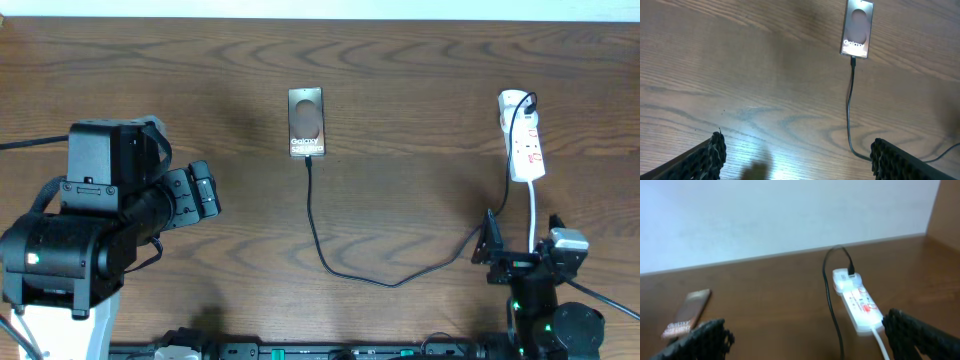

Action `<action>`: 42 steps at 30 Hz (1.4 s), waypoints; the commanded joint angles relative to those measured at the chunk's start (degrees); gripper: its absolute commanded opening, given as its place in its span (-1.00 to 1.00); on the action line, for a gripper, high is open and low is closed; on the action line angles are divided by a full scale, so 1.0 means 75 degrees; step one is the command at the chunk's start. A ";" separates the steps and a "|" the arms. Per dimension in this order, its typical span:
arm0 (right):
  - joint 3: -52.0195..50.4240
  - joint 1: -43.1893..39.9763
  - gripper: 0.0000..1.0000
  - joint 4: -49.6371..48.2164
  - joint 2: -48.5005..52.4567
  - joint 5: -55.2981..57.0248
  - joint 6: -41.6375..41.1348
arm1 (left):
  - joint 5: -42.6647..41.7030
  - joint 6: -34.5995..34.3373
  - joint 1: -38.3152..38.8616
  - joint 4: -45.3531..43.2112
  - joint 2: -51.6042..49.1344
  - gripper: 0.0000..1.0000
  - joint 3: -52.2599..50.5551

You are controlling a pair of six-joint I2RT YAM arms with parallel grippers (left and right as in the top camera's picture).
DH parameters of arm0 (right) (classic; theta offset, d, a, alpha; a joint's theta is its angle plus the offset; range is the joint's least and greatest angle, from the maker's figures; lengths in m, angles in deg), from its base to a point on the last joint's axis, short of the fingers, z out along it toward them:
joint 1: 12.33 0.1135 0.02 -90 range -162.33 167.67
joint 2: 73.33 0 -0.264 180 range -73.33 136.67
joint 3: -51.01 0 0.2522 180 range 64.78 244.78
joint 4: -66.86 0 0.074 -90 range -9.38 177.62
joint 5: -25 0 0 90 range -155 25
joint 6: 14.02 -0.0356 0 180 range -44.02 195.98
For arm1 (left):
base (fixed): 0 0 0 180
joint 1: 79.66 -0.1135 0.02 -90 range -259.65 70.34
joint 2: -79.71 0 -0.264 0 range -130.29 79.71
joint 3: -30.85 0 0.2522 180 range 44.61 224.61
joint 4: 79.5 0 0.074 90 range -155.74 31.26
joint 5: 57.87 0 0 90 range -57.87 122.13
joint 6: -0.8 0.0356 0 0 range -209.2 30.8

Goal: Plug charger to phone and switch on socket

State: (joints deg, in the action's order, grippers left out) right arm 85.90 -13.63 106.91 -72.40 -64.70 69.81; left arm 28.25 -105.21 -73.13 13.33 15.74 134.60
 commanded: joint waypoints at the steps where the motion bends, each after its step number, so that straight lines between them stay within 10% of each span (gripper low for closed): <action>1: -0.0510 0.0076 0.98 -0.0667 -0.0082 0.0023 0.0152 | 0.0128 0.0128 -0.0003 0.0003 -0.0003 0.83 0.0032; 19: -0.2745 0.0076 0.98 -0.4109 -0.0085 -0.0117 0.0146 | 0.0128 0.0128 -0.0003 0.0000 -0.0003 0.83 0.0032; 42: -0.2777 0.0073 0.99 -0.2908 -0.0085 -0.0122 0.0149 | 0.0128 0.0128 -0.0003 0.0003 -0.0003 0.83 0.0032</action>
State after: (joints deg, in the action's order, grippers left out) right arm 65.18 -13.48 84.70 -72.64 -65.32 70.20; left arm 28.25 -105.24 -73.13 13.33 15.74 134.60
